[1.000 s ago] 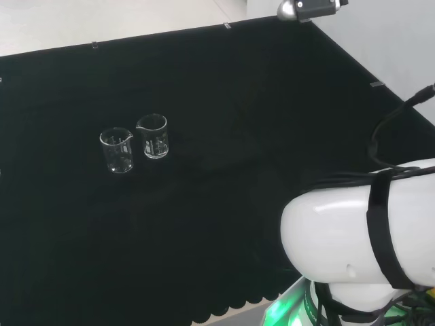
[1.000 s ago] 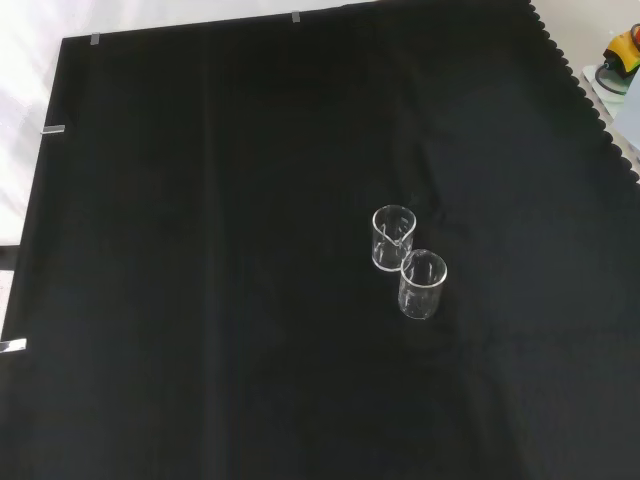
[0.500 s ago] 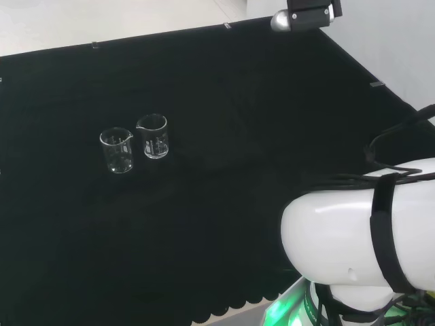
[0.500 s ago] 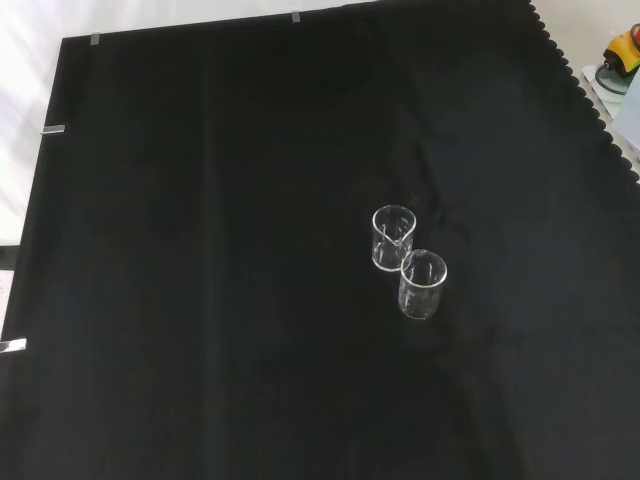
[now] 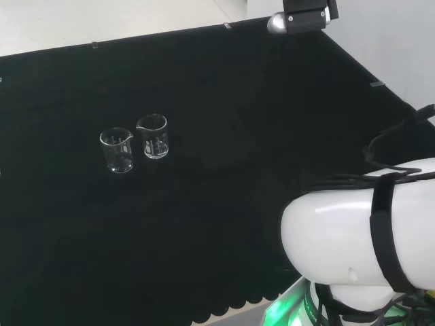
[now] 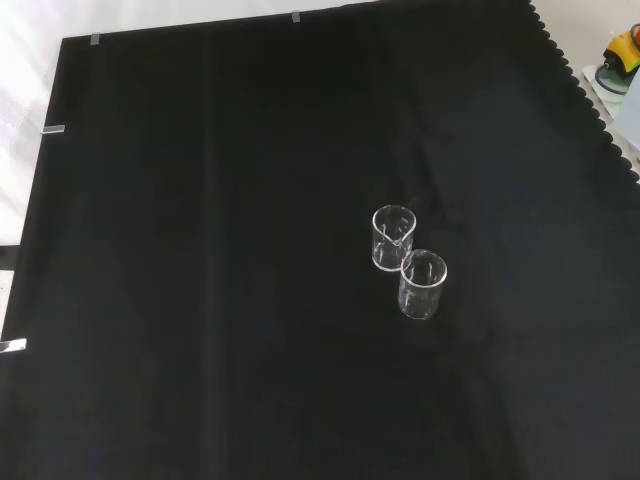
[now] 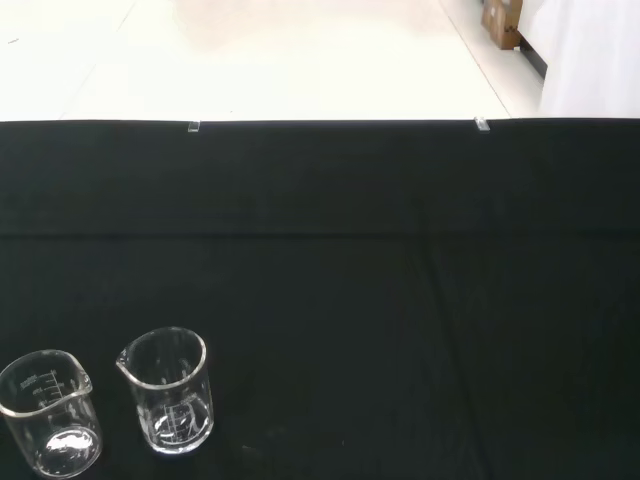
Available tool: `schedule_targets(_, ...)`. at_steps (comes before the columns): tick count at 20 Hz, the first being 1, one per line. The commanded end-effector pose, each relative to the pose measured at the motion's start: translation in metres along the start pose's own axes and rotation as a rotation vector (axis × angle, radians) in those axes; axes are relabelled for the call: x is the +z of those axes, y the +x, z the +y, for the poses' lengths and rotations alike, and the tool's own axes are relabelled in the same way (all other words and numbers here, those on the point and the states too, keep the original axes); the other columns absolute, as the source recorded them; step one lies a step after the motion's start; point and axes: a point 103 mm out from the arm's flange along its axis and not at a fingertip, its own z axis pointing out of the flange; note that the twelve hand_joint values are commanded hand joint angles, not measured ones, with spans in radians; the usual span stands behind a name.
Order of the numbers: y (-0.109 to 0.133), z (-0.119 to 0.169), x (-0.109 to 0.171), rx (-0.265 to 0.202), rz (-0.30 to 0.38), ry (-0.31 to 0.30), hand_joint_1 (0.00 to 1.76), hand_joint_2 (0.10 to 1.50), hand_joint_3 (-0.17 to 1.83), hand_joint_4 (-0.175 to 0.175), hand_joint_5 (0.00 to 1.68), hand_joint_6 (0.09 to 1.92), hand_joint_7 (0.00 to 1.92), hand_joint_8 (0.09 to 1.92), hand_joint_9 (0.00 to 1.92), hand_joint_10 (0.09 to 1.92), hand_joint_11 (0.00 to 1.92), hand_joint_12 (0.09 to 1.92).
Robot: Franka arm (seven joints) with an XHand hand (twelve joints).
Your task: Pick up the beaker on the right.
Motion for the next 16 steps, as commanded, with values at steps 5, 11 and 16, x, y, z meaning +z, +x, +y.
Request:
schedule_targets(5, -0.016, 0.018, 0.022, 0.015, 0.049, 0.043, 0.18, 1.06, 0.78, -0.019, 0.36, 0.09, 0.31, 0.1, 0.38, 0.09, 0.0, 0.89)
schedule_targets(11, -0.027, 0.033, 0.042, 0.021, 0.084, 0.075, 0.24, 1.0, 0.82, -0.021, 0.36, 0.09, 0.3, 0.13, 0.37, 0.13, 0.0, 0.9)
schedule_targets(16, -0.033, 0.049, 0.061, 0.021, 0.124, 0.097, 0.27, 0.97, 0.85, -0.023, 0.35, 0.09, 0.26, 0.22, 0.29, 0.31, 0.0, 0.92)
